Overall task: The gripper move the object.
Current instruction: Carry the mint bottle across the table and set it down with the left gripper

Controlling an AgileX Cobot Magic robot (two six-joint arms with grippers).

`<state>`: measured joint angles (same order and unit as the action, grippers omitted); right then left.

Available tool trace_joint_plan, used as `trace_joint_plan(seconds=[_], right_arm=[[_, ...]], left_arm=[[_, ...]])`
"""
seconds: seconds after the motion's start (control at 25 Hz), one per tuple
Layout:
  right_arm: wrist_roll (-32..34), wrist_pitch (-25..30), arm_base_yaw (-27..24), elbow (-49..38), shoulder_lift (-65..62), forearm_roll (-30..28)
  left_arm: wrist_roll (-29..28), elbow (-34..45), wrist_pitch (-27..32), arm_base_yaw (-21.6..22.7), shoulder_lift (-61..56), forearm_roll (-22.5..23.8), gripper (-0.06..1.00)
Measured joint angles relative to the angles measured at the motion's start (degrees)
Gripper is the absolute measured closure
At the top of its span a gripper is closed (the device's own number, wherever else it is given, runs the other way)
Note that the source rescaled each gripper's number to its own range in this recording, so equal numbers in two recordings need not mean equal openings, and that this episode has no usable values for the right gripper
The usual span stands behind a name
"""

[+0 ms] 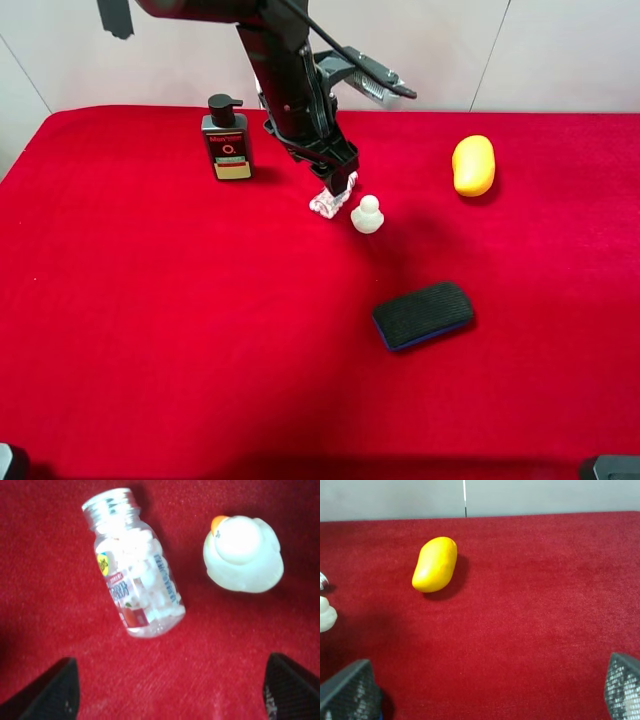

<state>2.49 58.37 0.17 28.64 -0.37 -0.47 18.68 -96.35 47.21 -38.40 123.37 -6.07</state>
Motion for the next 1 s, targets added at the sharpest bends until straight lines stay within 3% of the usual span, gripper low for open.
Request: trace_joint_plan(seconds=[0.56,1.0], right_arm=[[0.0,0.0,0.0,0.0,0.0,0.0],[0.0,0.0,0.0,0.0,0.0,0.0]], left_arm=[[-0.1,0.0,5.9,0.0,-5.1,-2.9,0.36],[-0.1,-0.2,15.3,0.0,-10.6,-3.7,0.36]])
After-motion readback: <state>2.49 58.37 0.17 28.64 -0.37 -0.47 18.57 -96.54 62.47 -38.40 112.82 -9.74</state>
